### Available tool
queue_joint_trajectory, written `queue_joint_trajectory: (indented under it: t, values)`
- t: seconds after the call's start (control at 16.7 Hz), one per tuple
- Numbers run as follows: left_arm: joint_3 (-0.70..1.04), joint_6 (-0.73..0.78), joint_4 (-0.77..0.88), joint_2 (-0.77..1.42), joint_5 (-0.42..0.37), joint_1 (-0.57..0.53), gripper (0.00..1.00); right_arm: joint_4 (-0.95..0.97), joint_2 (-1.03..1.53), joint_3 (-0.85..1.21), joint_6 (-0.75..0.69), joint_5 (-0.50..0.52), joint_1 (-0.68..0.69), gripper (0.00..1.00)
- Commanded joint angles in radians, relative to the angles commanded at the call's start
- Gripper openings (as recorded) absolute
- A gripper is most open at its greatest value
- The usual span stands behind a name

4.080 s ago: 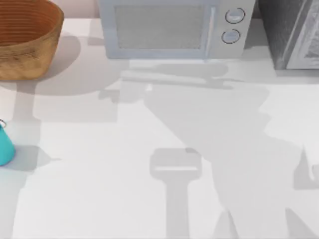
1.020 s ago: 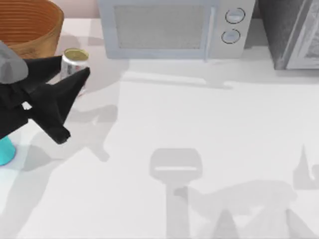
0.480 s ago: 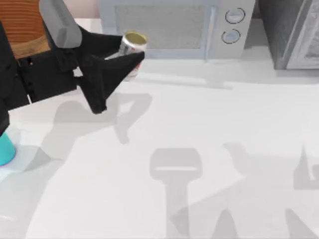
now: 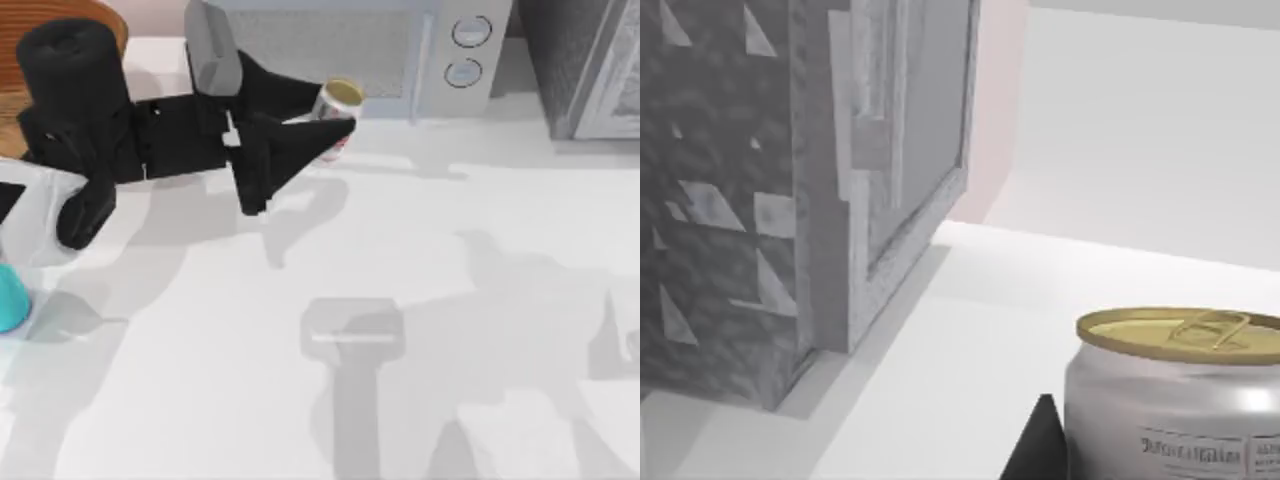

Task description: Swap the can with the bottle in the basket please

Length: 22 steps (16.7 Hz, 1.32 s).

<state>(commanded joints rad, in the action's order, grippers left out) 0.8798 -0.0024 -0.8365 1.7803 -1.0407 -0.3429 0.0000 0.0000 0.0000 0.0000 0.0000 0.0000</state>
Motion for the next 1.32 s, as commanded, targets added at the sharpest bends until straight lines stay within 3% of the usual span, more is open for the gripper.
queue_joint_trajectory:
  t: [0.78, 1.02, 1.32]
  values:
    - [0.314, 0.013, -0.349, 0.649, -0.217, -0.029, 0.0, 0.0, 0.0, 0.0, 0.0, 0.0, 0.0, 1.0]
    - [0.388, 0.026, -0.429, 0.783, -0.231, -0.017, 0.0, 0.0, 0.0, 0.0, 0.0, 0.0, 0.0, 1.0]
    - [0.397, 0.029, -0.44, 0.798, -0.226, -0.011, 0.0, 0.0, 0.0, 0.0, 0.0, 0.0, 0.0, 1.0]
